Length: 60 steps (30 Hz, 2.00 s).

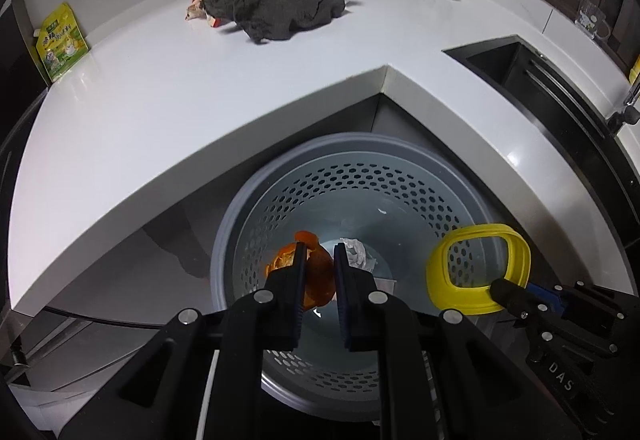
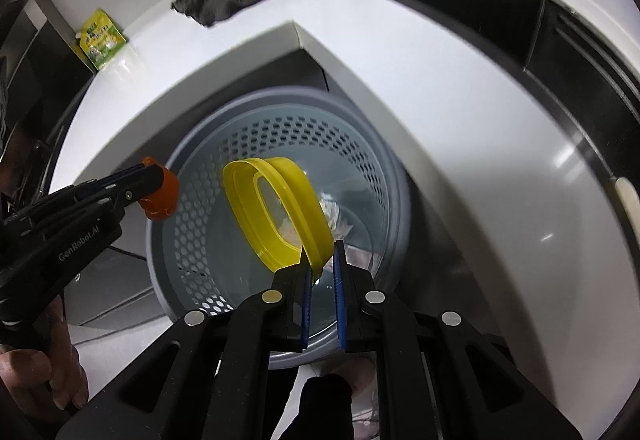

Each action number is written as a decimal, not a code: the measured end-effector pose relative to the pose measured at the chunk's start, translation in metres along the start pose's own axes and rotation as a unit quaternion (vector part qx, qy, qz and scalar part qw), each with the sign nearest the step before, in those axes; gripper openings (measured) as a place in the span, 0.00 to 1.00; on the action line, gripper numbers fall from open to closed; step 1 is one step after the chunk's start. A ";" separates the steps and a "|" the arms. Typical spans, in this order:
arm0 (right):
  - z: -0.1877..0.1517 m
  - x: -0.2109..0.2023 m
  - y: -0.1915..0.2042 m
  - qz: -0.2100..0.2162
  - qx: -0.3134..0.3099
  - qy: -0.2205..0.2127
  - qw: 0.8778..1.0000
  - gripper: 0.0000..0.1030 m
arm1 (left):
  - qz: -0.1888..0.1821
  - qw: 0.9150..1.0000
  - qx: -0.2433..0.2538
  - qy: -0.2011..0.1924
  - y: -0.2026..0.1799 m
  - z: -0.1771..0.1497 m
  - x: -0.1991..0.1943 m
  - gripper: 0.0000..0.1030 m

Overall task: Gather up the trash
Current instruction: 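Carry the orange ball and yellow lid over the bin and open both tools, then move both tools back up to the counter toward the remaining trash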

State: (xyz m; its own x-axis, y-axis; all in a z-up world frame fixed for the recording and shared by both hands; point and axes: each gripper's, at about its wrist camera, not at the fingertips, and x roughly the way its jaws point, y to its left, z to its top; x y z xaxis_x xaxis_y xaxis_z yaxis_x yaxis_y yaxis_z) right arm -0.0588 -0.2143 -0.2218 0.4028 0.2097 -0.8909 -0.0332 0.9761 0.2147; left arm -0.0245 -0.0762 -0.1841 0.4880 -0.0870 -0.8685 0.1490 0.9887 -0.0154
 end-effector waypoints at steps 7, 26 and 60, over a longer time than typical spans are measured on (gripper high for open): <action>0.004 0.021 0.002 0.001 0.002 0.008 1.000 0.09 | 0.014 1.000 -0.002 0.019 0.003 -0.002 0.027 0.14; 0.004 0.027 -0.001 -0.005 0.006 0.004 1.000 0.34 | 0.047 0.999 -0.013 0.018 0.015 -0.006 0.031 0.65; 0.137 -0.054 0.041 -0.015 -0.004 -0.133 0.991 0.46 | 0.049 0.991 -0.060 -0.109 0.112 0.139 -0.064 0.87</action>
State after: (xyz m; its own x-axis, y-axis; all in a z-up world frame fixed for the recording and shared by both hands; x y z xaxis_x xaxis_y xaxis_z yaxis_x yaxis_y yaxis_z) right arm 0.0435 -0.1934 -0.1097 0.6303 0.1598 -0.7598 -0.0241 0.9821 0.1866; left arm 0.0805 0.0229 -0.0615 0.6707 -0.0011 -0.7418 -0.0050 1.0000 -0.0060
